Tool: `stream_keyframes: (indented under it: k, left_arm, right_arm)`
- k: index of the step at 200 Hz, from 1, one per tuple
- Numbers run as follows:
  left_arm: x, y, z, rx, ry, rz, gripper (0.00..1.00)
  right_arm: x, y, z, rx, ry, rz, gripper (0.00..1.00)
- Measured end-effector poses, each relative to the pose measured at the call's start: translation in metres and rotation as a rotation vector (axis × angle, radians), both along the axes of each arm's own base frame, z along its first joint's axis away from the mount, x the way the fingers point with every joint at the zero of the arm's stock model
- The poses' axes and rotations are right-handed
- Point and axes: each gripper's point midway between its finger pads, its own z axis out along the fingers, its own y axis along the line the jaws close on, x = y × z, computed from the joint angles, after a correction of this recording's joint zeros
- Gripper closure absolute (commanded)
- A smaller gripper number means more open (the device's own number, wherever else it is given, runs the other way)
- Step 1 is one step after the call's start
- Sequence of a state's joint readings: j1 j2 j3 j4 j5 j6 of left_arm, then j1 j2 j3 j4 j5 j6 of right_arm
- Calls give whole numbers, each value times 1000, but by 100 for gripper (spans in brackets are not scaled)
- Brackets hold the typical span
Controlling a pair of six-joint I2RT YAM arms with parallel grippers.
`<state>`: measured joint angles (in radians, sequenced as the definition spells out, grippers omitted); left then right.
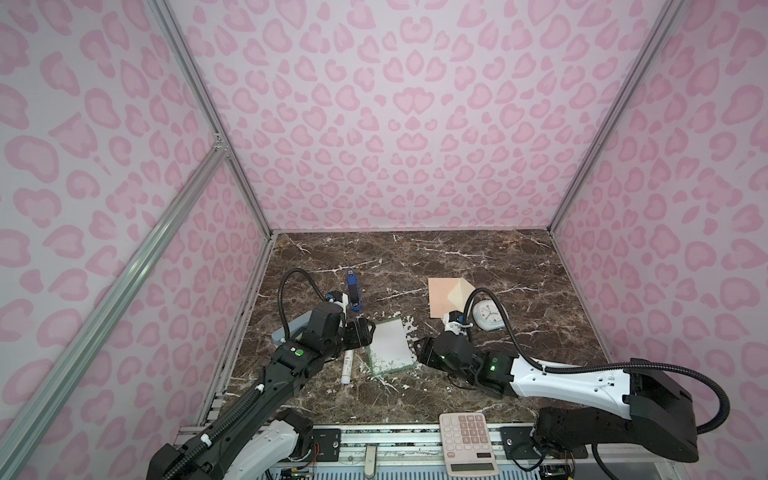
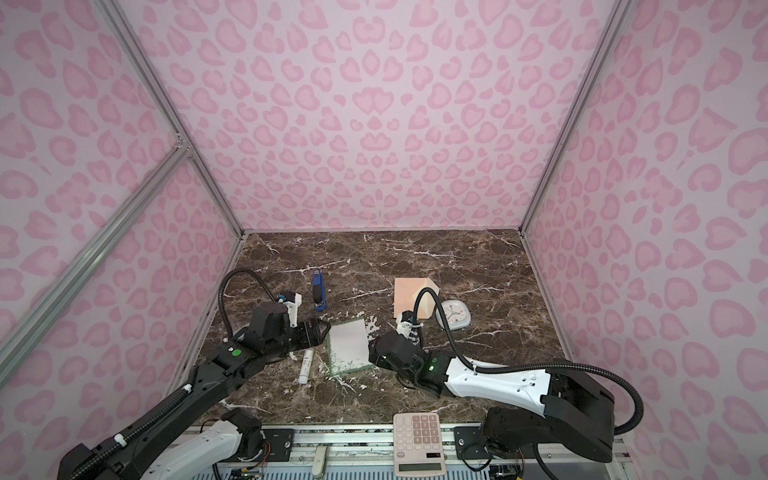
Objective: Place the letter into the envelope and seal it
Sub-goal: 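Move both grippers forward toward the green-bordered letter sheet, then pinch the sheet's nearest edge with the right gripper while the left hovers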
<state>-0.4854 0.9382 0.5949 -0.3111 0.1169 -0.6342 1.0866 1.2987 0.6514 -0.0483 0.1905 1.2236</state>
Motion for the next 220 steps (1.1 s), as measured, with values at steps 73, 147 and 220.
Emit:
stream_keyframes:
  k: [73, 147, 220]
  left_arm:
    - [-1, -18, -22, -34, 44, -56, 17]
    - [1, -24, -47, -46, 93, -57, 17]
    - [2, -29, -64, -60, 120, -68, 18]
  right_arm:
    - [-7, 20, -32, 65, 95, 10, 45]
    - [-13, 29, -60, 92, 174, 18, 46]
    - [-13, 33, -69, 111, 208, 20, 49]
